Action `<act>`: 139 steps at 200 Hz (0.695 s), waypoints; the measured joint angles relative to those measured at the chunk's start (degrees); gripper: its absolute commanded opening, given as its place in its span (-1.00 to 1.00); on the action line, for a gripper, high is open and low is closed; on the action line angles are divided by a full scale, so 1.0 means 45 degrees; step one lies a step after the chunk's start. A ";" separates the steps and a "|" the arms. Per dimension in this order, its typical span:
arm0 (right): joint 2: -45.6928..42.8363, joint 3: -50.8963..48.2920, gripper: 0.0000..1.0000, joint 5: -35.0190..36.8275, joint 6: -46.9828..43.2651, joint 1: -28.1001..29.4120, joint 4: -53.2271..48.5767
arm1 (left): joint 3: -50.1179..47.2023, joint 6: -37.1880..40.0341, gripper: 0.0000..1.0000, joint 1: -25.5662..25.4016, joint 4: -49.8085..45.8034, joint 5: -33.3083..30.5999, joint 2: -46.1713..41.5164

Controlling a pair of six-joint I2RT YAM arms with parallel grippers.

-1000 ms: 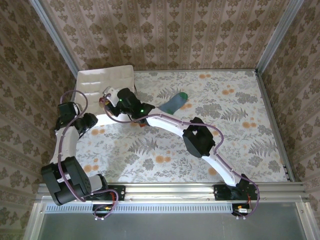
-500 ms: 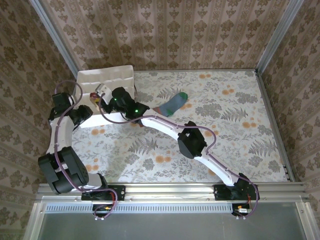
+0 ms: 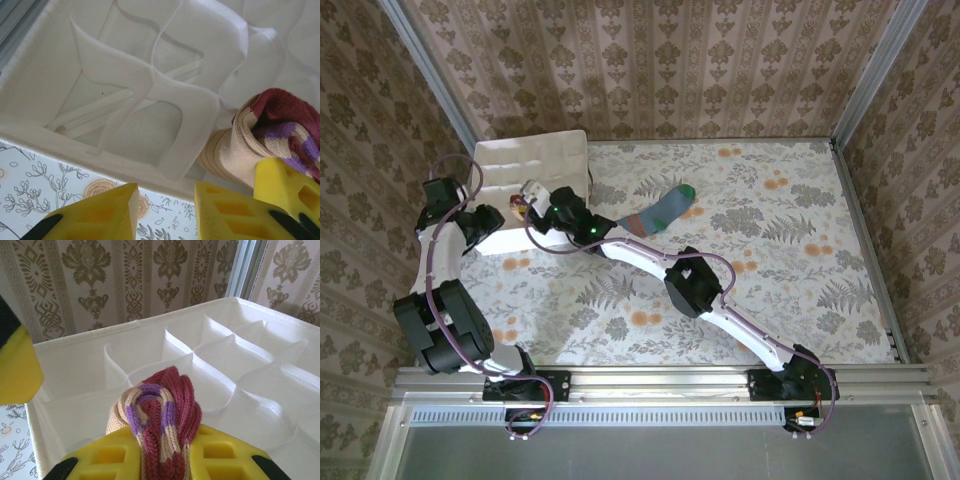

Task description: Roll the socks

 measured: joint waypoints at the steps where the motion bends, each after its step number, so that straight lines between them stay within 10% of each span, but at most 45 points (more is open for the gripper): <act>1: 0.0000 0.0000 -0.72 0.0000 -0.0005 0.0000 0.0000 | 0.0015 0.0000 -0.47 0.0000 0.0000 0.0000 0.0015; 139: -0.0301 -0.0869 0.23 0.0073 0.0821 0.0029 0.0427 | 0.0423 0.0000 -0.46 0.0403 -0.0092 0.0063 0.0466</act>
